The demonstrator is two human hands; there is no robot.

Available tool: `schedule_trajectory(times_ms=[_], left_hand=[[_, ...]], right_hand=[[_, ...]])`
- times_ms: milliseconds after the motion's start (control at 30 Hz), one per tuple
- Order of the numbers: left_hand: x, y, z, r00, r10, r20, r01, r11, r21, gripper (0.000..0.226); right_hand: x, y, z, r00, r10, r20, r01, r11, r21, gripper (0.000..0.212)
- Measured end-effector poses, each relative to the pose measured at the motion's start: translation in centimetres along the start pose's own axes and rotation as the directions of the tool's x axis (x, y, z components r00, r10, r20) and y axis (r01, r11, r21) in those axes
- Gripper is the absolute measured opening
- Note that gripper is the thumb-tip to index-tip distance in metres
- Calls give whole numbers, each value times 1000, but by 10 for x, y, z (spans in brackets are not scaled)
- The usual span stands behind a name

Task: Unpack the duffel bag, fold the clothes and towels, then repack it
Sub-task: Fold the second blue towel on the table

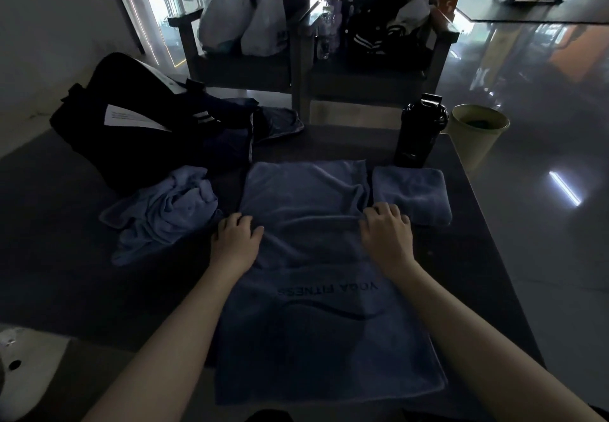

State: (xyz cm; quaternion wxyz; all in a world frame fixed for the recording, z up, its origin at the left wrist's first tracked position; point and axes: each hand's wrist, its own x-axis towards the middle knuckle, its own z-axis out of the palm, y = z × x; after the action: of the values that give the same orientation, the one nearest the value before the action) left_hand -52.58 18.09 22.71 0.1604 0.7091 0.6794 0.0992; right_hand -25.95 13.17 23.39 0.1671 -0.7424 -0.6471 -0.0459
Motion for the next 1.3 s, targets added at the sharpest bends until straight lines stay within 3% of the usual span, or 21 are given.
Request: schedule_trajectory(times_ms=[233, 367, 567, 700, 800, 933, 1033, 1133, 1300], left_hand=[[52, 17, -3, 997, -82, -14, 83, 991, 106, 41], [71, 25, -3, 984, -156, -88, 159, 986, 37, 38], [98, 23, -6, 959, -267, -97, 263, 963, -56, 38], [109, 19, -9, 971, -234, -49, 225, 965, -138, 21], [109, 17, -17, 967, -248, -58, 225, 936, -270, 24], [94, 16, -38, 969, -222, -107, 152, 880, -450, 25], [69, 14, -55, 979, -170, -113, 79, 824, -561, 22], [36, 5, -62, 991, -116, -63, 51, 777, -628, 19], [-16, -13, -56, 995, -84, 52, 99, 822, -561, 23]], right_hand=[[66, -11, 0, 987, 28, 157, 26, 942, -335, 24], [76, -14, 15, 982, 79, 171, -5, 919, -395, 25], [84, -14, 21, 977, 162, 140, -129, 967, -221, 21], [90, -15, 23, 973, 167, 157, -143, 977, -156, 22], [90, -13, 16, 990, 134, 44, -136, 990, 41, 22], [85, -8, -10, 984, 177, 6, -164, 895, 415, 27], [72, 0, -26, 978, 207, -17, -159, 798, 582, 27], [46, 6, -36, 974, 225, -13, -164, 749, 642, 27], [-11, 14, -35, 978, 198, 67, -193, 733, 652, 25]])
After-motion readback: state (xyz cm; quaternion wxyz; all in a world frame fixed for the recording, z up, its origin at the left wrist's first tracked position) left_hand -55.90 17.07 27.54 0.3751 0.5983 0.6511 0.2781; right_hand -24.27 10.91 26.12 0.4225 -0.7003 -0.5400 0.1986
